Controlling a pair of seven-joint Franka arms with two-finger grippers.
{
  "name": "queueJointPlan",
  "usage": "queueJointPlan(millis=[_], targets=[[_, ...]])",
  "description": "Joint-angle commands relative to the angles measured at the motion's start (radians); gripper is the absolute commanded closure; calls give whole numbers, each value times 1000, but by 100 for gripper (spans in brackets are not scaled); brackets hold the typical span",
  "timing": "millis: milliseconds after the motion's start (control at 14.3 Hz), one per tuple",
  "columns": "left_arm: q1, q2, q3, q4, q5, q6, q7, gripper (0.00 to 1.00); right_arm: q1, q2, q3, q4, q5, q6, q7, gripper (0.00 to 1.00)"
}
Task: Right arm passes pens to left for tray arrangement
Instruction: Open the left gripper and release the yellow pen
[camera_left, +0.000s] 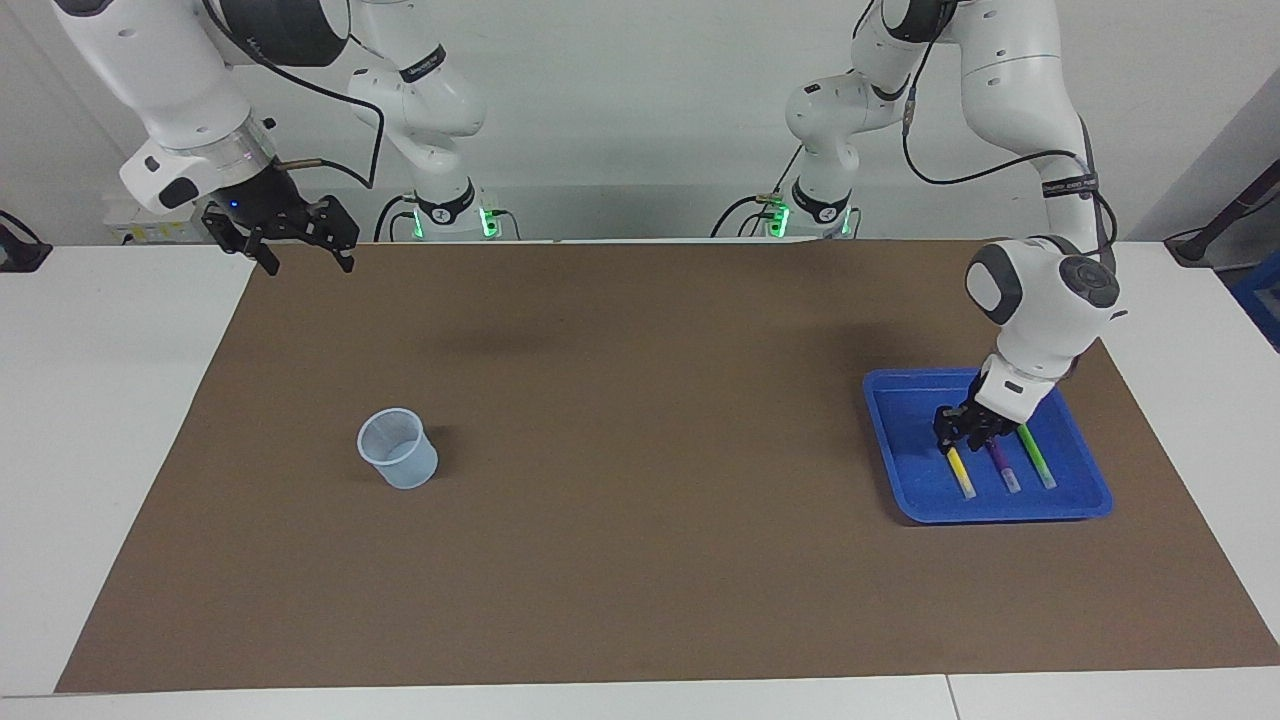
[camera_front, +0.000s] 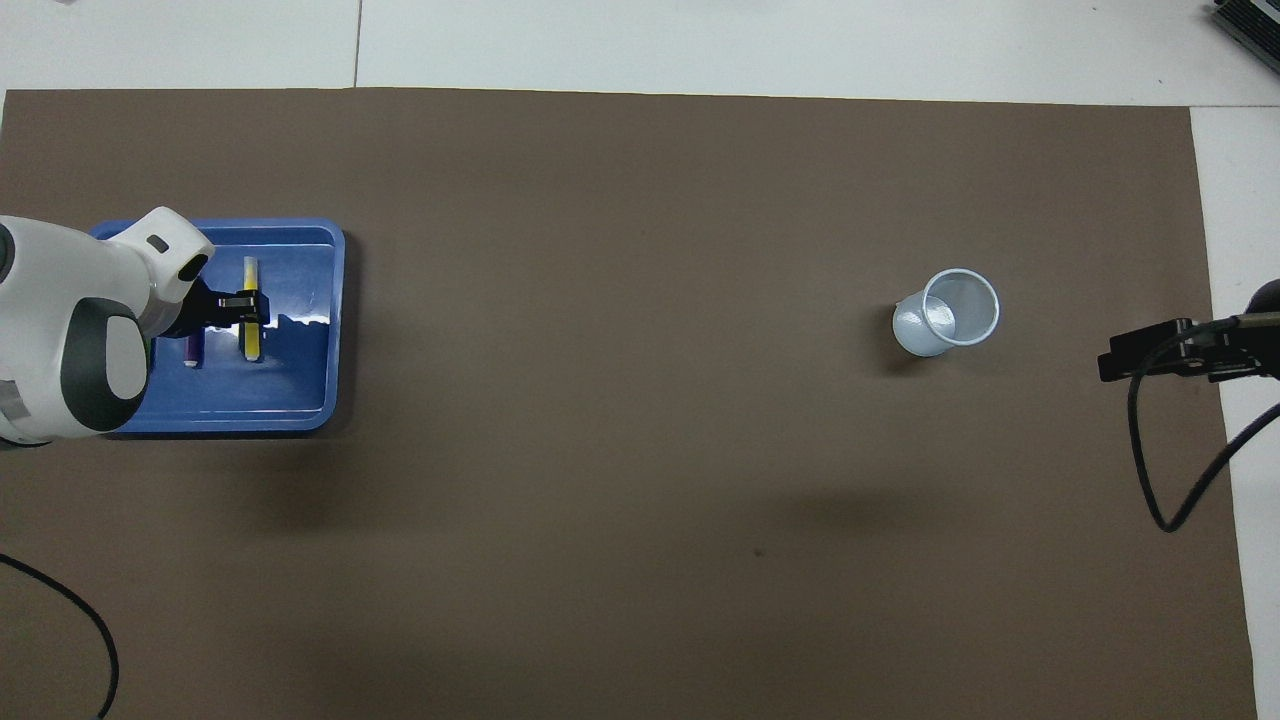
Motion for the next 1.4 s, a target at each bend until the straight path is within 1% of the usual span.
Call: queueJointPlan(millis=[0,70,140,491,701,842,912,1193,1333], targets=[[-7,-31,3,45,19,-103,-22,34,-18,-28,3,-30,5,12,-38,0],[-9,-43,3,50,19,-123,-44,9,-10,-28,3,-31,5,13,-35,0],[-16,-63,3,48,19,-140,-48,0,-9,-30,6,-31,5,15,-37,0],[-24,-152,3,81,19,-324,-50,0,-9,-30,9,-36,5,10,-40,0],[-39,-218,3,84,9,-410,-51,0,-12,-30,9,-34,5,12,-37,0],[-45,-252,1,102,9,-479,-85,0,-9,-30,9,-31,5,13,-40,0],[-65,-265,6,116,9,-508,-100,0,-9,-30,9,-31,5,12,-40,0],[-105,-331,12,121,6,-563,-160,0,-10,-31,9,-30,5,-4,-40,0],[-122,-351,9,134,3,-565,-202,0,-7,-31,11,-31,5,-2,-40,0]])
